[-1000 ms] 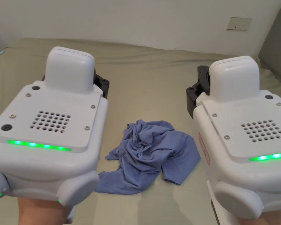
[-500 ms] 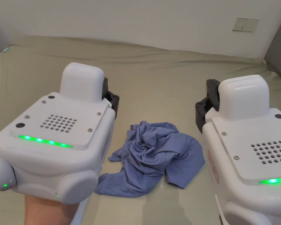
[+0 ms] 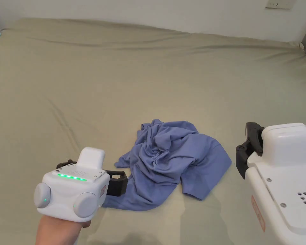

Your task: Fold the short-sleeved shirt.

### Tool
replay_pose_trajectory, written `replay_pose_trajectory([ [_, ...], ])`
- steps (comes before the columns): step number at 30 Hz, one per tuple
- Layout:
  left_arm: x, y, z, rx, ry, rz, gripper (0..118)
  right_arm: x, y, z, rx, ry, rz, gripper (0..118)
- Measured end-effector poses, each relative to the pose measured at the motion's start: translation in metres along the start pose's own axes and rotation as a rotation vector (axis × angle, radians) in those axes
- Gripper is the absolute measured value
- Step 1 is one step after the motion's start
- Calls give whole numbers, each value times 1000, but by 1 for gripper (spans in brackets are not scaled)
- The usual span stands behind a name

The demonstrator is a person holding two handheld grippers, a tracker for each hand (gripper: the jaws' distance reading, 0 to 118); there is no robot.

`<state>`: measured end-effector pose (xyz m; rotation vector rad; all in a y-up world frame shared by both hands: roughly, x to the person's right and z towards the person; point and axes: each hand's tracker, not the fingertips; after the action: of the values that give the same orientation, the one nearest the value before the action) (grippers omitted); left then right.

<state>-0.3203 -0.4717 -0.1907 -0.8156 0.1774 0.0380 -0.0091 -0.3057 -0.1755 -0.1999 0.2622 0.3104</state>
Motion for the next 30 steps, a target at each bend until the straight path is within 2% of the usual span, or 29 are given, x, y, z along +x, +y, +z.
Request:
replay_pose_trajectory([
  [6, 15, -18, -47, -107, 30, -22, 117, 12, -29, -18, -95, -19, 0, 0],
  [7, 17, -22, -49, -113, 25, -20, 111, 13, -33, -22, -113, -16, 0, 0],
  [8, 19, -26, -51, -113, 20, -14, 99, 14, -37, -25, -133, -14, 2, 0],
  [9, 20, -30, -51, -104, 12, -3, 81, 15, -41, -29, -147, -14, 6, 0],
  [10, 21, -32, -50, -87, -52, 29, 76, 15, -44, -32, -157, -18, 9, 0],
  [11, 24, -32, -45, -69, 3, 32, 69, 16, -47, -37, -173, -18, 13, 0],
  [12, 27, -32, -43, -70, -8, 11, 52, 16, -50, -40, -186, -13, 12, 0],
  [13, 31, -32, -41, -69, -75, -18, 23, 17, -53, -47, -204, -6, 7, 0],
  [14, 35, -31, -38, -58, -89, -29, 5, 17, -55, -52, -216, 3, 0, 0],
  [16, 42, -27, -29, -45, -42, -108, 5, 18, -61, -68, -269, 45, -22, 0],
  [19, 28, -15, -8, 12, -74, -30, 5, 20, -79, -105, -333, 73, -52, 3],
  [20, 21, -10, 1, 35, -66, -9, 5, 20, -86, -119, -376, 69, -50, 15],
  [21, 14, -6, 11, 57, -59, 4, 5, 20, -93, -135, -415, 68, -58, 35],
  [22, 8, -2, 20, 85, -51, 14, 5, 21, -100, -149, -460, 77, -65, 80],
  [23, -2, 5, 27, 110, -44, 28, 5, 21, -110, -167, -520, 97, -75, 103],
  [24, -9, 8, 35, 116, -38, 35, 5, 20, -121, -185, -591, 115, -80, 112],
  [25, -15, 10, 42, 125, -29, 46, 5, 19, -132, -200, -663, 118, -77, 112],
  [26, -21, 12, 49, 132, -26, 57, 5, 17, -139, -214, -593, 110, -89, 116],
  [27, -28, 13, 52, 144, -24, 70, 5, 13, -150, -229, -624, 114, -75, 111],
  [29, -35, 12, 60, 150, -12, 79, 5, 5, -165, -252, -684, 58, -49, 112],
  [30, -37, 9, 63, 150, -11, 80, 5, 1, -170, -263, -686, 73, -65, 112],
])
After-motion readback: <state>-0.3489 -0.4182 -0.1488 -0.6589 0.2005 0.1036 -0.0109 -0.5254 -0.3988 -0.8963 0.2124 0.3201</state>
